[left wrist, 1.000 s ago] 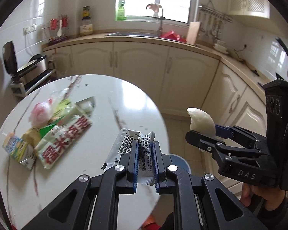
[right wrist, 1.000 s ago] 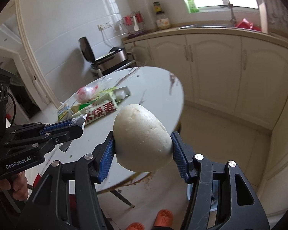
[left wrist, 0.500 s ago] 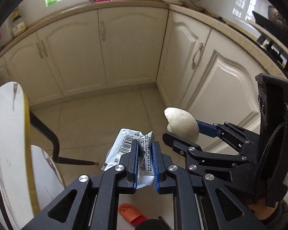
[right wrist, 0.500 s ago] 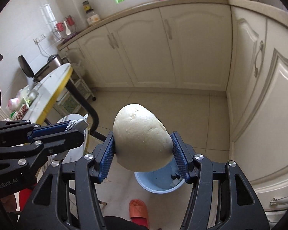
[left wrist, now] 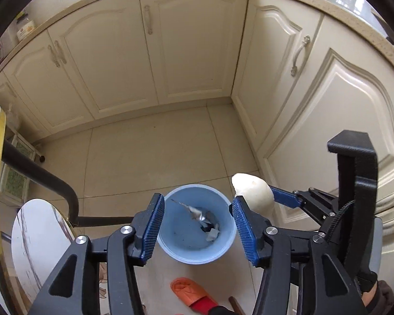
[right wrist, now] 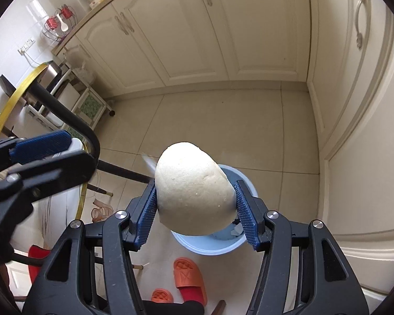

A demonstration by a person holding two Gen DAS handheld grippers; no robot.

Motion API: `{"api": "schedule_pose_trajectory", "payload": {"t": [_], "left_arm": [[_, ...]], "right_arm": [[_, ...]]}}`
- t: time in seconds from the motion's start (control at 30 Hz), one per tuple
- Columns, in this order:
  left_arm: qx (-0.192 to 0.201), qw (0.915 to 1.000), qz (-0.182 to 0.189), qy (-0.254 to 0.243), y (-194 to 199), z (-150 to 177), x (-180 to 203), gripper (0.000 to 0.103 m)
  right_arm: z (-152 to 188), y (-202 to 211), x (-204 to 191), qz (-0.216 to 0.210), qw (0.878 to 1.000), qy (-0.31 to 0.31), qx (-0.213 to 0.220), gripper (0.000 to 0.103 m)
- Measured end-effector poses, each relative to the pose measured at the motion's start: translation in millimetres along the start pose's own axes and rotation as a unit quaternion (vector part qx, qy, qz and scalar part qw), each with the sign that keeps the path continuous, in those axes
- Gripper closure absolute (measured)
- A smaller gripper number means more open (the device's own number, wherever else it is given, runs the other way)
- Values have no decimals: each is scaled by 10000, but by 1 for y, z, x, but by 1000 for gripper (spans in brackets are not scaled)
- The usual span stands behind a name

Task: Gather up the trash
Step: 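Carry wrapper and bun to the blue bin and open both tools, then move both tools back toward the table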

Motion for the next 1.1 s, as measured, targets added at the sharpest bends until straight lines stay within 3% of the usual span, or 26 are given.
{"api": "schedule_pose_trajectory", "payload": {"t": [0.1, 0.3, 0.37, 0.43, 0.6, 0.7, 0.8, 0.97, 1.1], "left_arm": [[25, 9998, -21, 172, -4, -1, -3, 46], [308, 9994, -163, 88, 30, 7, 6, 42], [451, 9988, -200, 59, 47, 13, 9, 40], [596, 9979, -231, 61, 65, 19, 11, 37], [1061, 9938, -322, 76, 116, 46, 16, 31], [1420, 9888, -413, 174, 152, 70, 11, 25], [1802, 9816, -518, 370, 190, 103, 3, 17], [2371, 9647, -878, 742, 245, 165, -22, 8], [2637, 9505, -1156, 1173, 273, 215, -43, 1]], "right_arm": [[1, -9, -3, -47, 10000, 3, -38, 48], [0, -16, -9, -246, 9996, -80, -107, 43], [2, -7, -16, -241, 9997, -29, -30, 40], [3, 4, -24, -196, 9998, 57, 74, 25], [9, 49, -47, -130, 9988, 141, 461, 25], [16, 86, -68, -72, 9968, 265, 757, 17], [23, 126, -98, -58, 9926, 522, 1098, 17], [37, 188, -157, -85, 9802, 1005, 1704, 10], [48, 215, -211, -149, 9711, 1399, 1930, 7]]}}
Point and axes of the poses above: each gripper's, at about its wrist camera, not at the fingertips, and y roughly against the way its jaws point, x to its right, z to its underside, the point moved 5 cm from there along -y, roughly the way its jaws point, and after that the axes turned 10 degrees about -x, right-handed, at the moved point
